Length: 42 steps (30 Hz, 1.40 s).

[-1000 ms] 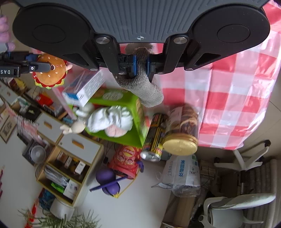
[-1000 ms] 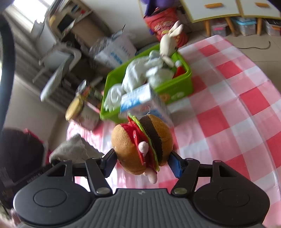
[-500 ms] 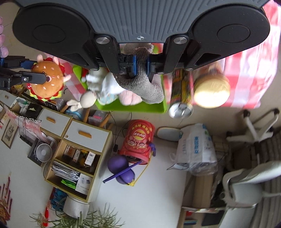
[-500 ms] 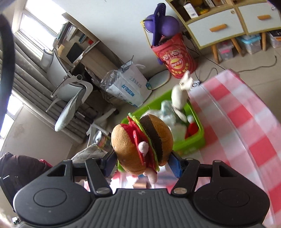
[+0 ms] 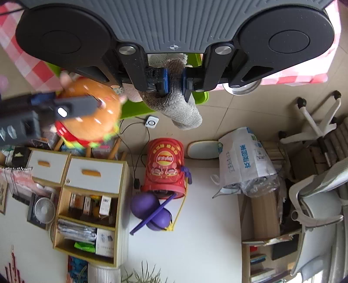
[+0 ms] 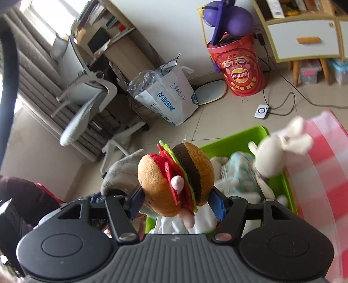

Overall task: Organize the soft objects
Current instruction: 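Open both tools to drop the towel and burger plush into the tray, then withdraw both tools from the tray toward the brown round pads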

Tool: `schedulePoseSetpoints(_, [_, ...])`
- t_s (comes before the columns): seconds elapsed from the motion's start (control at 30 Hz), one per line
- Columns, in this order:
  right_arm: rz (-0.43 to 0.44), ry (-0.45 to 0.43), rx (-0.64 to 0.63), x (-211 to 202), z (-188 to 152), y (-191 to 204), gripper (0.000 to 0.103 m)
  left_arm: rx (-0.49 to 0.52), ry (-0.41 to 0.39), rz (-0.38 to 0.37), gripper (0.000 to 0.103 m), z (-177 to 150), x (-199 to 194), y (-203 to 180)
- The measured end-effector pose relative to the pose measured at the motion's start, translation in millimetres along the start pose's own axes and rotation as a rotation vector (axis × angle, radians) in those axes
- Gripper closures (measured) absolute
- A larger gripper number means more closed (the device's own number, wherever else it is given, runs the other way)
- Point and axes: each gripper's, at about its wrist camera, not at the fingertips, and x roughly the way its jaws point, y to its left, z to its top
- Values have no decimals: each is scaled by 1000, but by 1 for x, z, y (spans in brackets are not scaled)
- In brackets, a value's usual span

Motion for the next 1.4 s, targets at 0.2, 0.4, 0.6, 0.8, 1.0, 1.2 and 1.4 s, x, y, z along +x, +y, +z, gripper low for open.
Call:
schedulePoseSetpoints(0.2, [-44, 62, -51, 45, 16, 15, 67, 18, 25, -14, 91, -19, 22, 2])
schedulePoseSetpoints(0.4, [-67, 113, -81, 86, 18, 27, 68, 4, 43, -32, 87, -30, 30, 10])
schedulePoseSetpoints(0.6, [-89, 158, -87, 116, 16, 28, 67, 15, 35, -41, 83, -40, 33, 16])
schedulePoseSetpoints(0.8, [-118, 161, -117, 125, 8, 34, 64, 17, 0, -49, 61, -45, 26, 15])
schedulePoseSetpoints(1.0, [-131, 151, -96, 112, 12, 41, 55, 34, -12, -65, 47, -43, 9, 14])
schedulePoseSetpoints(1.2, [-133, 100, -26, 59, 20, 34, 47, 36, 17, -70, 33, -46, -17, 12])
schedulePoseSetpoints(1.4, [-145, 56, 22, -6, 5, 20, 45, 17, 49, -67, 23, -61, -53, 8])
